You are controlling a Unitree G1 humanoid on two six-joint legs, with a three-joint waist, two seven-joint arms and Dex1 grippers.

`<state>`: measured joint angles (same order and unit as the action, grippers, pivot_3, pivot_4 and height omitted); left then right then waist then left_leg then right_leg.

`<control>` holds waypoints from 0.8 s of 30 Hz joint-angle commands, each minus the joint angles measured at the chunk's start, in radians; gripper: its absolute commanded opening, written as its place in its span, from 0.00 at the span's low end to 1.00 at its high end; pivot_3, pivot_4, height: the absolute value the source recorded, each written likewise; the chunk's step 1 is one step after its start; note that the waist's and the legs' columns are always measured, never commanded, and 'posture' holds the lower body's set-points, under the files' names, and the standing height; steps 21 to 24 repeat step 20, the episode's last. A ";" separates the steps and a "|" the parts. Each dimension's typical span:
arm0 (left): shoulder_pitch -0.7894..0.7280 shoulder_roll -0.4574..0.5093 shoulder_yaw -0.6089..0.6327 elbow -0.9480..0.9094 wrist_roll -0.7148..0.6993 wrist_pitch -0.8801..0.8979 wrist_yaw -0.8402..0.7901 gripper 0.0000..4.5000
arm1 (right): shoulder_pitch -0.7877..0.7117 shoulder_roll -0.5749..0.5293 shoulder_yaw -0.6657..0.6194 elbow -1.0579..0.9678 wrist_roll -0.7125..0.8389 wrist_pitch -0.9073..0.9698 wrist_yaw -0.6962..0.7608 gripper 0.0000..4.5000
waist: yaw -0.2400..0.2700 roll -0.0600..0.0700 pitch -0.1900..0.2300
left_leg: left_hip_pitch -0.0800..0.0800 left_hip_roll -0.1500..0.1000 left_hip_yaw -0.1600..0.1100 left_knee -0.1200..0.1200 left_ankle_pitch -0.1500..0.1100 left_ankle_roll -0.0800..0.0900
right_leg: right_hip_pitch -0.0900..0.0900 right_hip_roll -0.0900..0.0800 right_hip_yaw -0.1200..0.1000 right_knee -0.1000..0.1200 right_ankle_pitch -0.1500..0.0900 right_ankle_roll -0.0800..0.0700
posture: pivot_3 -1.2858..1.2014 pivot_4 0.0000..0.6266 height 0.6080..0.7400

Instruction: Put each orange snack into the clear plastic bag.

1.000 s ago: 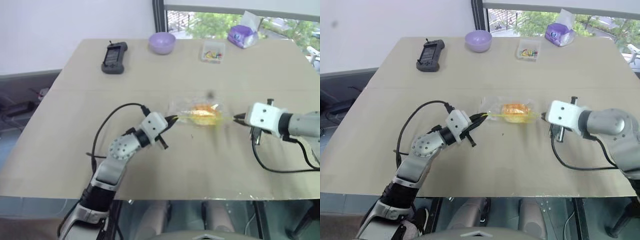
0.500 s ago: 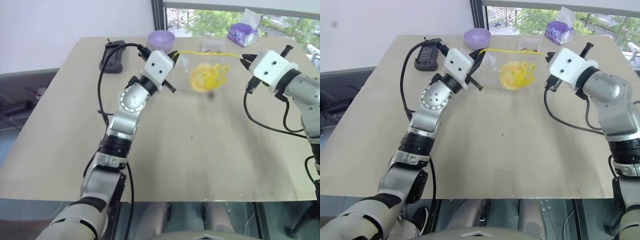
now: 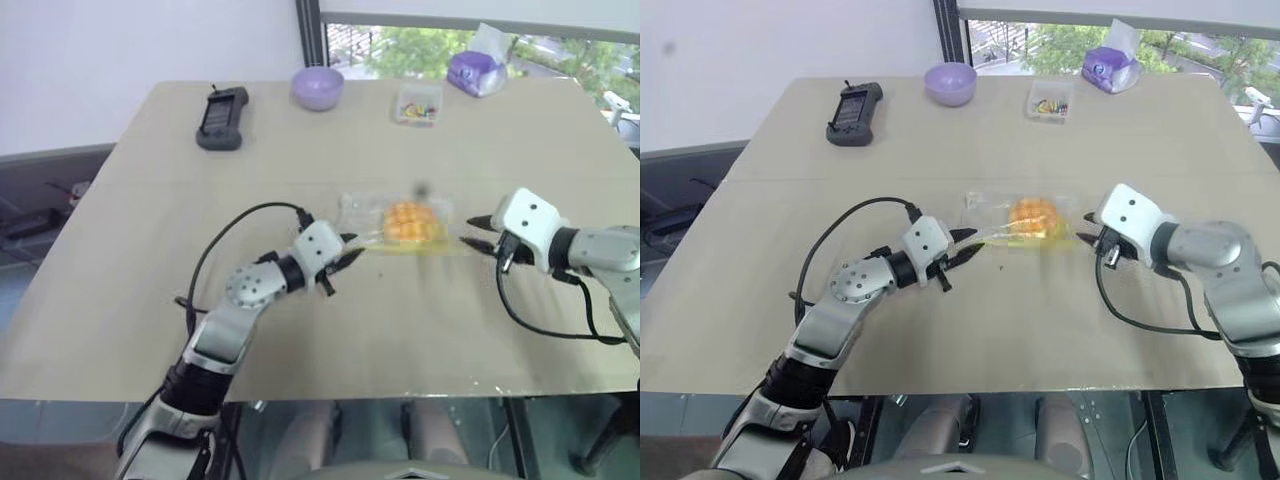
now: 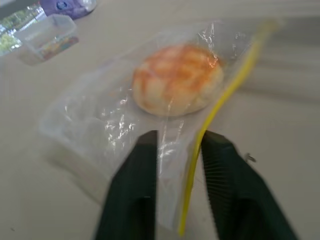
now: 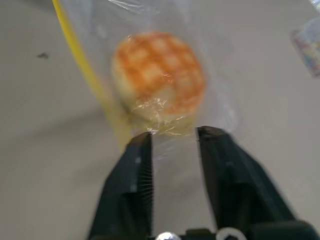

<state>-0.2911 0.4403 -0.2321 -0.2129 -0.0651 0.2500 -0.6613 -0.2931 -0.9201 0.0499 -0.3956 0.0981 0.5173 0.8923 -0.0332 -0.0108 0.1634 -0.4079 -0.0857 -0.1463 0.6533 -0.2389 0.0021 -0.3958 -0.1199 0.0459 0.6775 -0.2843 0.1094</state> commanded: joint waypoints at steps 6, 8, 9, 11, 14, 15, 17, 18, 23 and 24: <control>0.101 0.096 0.220 -0.263 -0.246 0.283 -0.047 0.49 | 0.113 -0.028 -0.273 0.032 0.254 0.077 0.132 0.68 | 0.004 0.000 0.000 | -0.002 0.000 0.000 0.000 0.000 0.000 | -0.002 0.000 0.000 0.000 0.000 0.000 | 0.52 0.24 1.00; 0.128 0.138 0.353 -0.295 -0.351 0.348 -0.070 0.49 | 0.133 -0.005 -0.382 0.122 0.327 0.041 0.169 0.68 | 0.003 -0.001 0.001 | -0.001 0.001 0.000 0.000 0.000 0.000 | -0.001 0.000 0.000 -0.001 0.000 0.000 | 0.52 0.24 1.00; 0.143 0.159 0.416 -0.306 -0.393 0.370 -0.079 0.49 | 0.142 0.000 -0.429 0.165 0.355 0.026 0.189 0.68 | 0.004 -0.001 0.001 | -0.001 0.001 0.000 0.000 0.000 0.000 | -0.001 0.000 0.000 -0.001 0.000 0.000 | 0.52 0.24 1.00; 0.175 0.206 0.510 -0.308 -0.431 0.401 -0.082 0.49 | 0.157 -0.003 -0.500 0.223 0.396 0.012 0.219 0.68 | 0.006 -0.001 0.001 | 0.000 0.001 0.001 0.000 0.000 0.000 | -0.001 0.000 0.000 0.000 0.000 0.000 | 0.52 0.24 1.00; 0.243 0.274 0.607 -0.306 -0.447 0.411 -0.102 0.49 | 0.181 -0.031 -0.568 0.318 0.440 0.002 0.289 0.68 | 0.006 -0.001 0.001 | 0.001 0.001 0.001 -0.001 -0.001 0.001 | 0.001 0.000 0.001 -0.001 0.000 0.000 | 0.52 0.24 1.00; 0.278 0.296 0.650 -0.311 -0.461 0.409 -0.124 0.49 | 0.199 -0.048 -0.588 0.362 0.443 -0.021 0.332 0.68 | 0.006 -0.001 0.001 | 0.002 0.001 0.002 -0.001 -0.002 0.003 | 0.002 0.000 0.001 -0.001 0.000 0.000 | 0.52 0.24 1.00; 0.339 0.329 0.713 -0.321 -0.481 0.403 -0.158 0.49 | 0.232 -0.068 -0.613 0.424 0.438 -0.080 0.391 0.68 | 0.008 0.000 0.001 | 0.004 0.001 0.002 -0.003 -0.002 0.003 | 0.004 0.000 0.002 -0.002 0.000 0.000 | 0.52 0.24 1.00; 0.359 0.340 0.732 -0.325 -0.488 0.400 -0.167 0.49 | 0.238 -0.071 -0.620 0.447 0.441 -0.100 0.407 0.68 | 0.009 0.000 0.001 | 0.006 0.002 0.003 -0.004 -0.002 0.003 | 0.005 0.000 0.002 -0.003 0.000 -0.001 | 0.52 0.24 1.00; 0.389 0.353 0.759 -0.333 -0.501 0.388 -0.183 0.49 | 0.241 -0.080 -0.620 0.490 0.438 -0.132 0.428 0.68 | 0.009 0.000 0.001 | 0.011 0.002 0.003 -0.005 -0.002 0.003 | 0.010 0.000 0.001 -0.005 0.000 -0.001 | 0.52 0.24 1.00; 0.389 0.353 0.759 -0.333 -0.501 0.388 -0.183 0.49 | 0.241 -0.080 -0.620 0.490 0.438 -0.132 0.428 0.68 | 0.009 0.000 0.001 | 0.011 0.002 0.003 -0.005 -0.002 0.003 | 0.010 0.000 0.001 -0.005 0.000 -0.001 | 0.52 0.24 1.00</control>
